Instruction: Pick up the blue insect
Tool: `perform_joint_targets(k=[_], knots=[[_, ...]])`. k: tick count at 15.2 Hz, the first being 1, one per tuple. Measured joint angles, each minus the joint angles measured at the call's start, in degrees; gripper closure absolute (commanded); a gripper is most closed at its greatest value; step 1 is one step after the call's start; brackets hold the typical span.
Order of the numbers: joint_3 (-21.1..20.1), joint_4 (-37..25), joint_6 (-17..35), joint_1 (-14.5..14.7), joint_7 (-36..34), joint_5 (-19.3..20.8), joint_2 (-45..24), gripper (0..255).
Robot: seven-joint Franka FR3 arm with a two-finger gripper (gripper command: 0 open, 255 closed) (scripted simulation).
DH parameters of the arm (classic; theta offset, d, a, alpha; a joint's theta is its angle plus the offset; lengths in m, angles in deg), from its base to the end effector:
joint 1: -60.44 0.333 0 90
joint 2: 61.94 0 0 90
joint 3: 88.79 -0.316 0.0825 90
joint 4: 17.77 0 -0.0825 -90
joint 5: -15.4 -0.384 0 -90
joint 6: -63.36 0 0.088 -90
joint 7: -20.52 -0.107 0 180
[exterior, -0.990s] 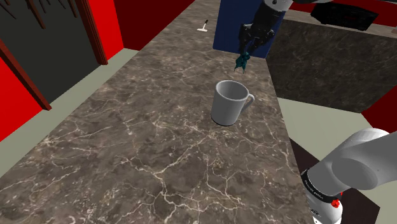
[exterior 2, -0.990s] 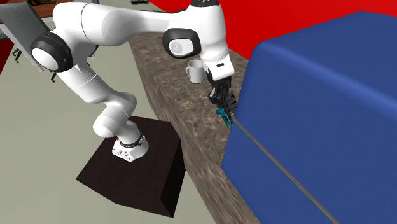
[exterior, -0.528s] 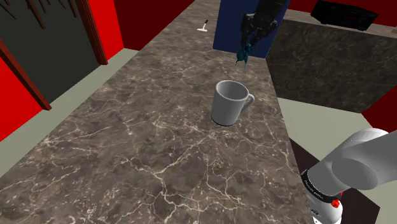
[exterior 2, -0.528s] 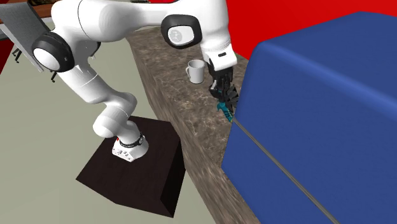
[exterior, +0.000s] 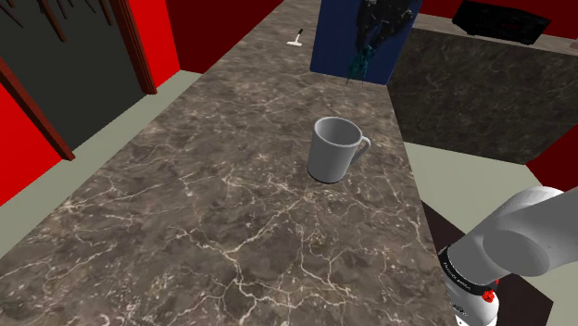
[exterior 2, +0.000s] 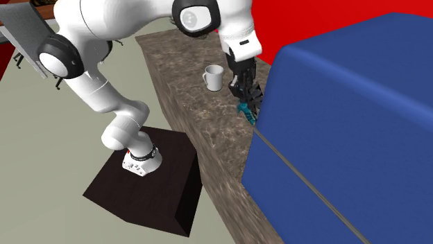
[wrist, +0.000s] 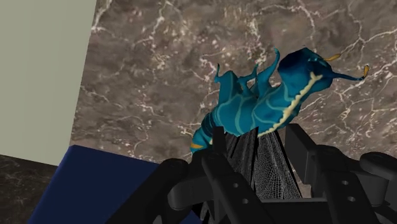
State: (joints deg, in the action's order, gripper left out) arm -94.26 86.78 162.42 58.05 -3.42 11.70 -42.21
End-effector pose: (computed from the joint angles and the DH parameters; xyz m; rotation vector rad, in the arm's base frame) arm 0.4567 0.0395 0.6922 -2.9811 0.5547 -0.3547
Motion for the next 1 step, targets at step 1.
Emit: perform_joint_targets(k=[1], knots=[[-0.05, -0.60, -0.50, 0.02, -0.11, 0.02, -0.10, 255]])
